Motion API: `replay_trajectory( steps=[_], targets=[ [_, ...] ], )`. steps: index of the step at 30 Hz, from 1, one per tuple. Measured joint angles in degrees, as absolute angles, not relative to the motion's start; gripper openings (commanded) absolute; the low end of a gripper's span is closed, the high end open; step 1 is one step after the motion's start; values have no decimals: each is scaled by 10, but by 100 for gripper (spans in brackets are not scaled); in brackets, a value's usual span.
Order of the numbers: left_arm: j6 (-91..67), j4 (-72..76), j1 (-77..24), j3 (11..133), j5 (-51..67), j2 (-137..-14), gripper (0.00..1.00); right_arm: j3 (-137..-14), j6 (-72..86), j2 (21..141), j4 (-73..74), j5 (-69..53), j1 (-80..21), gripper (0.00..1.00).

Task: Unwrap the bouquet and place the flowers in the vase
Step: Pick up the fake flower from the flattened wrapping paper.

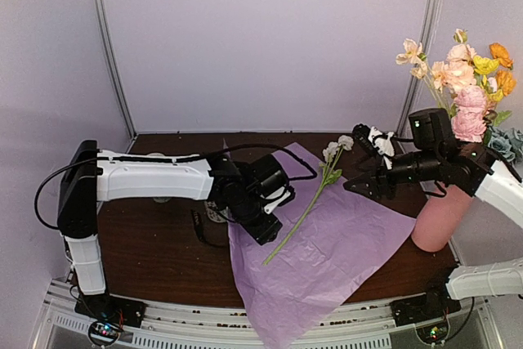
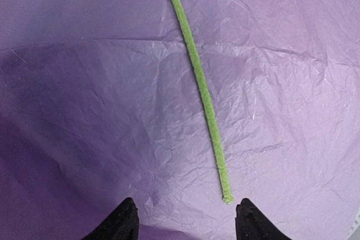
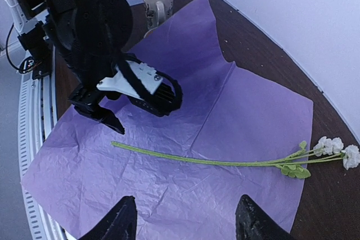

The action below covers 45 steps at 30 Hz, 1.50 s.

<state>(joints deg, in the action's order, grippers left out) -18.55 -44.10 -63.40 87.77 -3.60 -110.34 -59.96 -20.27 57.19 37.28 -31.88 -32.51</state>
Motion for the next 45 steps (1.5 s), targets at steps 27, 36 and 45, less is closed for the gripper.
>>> replay_trajectory(
  steps=[27, 36, 45],
  targets=[
    [-220, -477, -646, 989, -8, -1239, 33, -398, -137, 616, 65, -60, -308, 68],
    [-224, -509, -656, 1011, -8, -1284, 21, -398, -136, 618, 65, -60, -307, 68],
    [-234, -537, -661, 1029, -22, -1295, 31, -399, -136, 618, 65, -60, -307, 68]
  ],
)
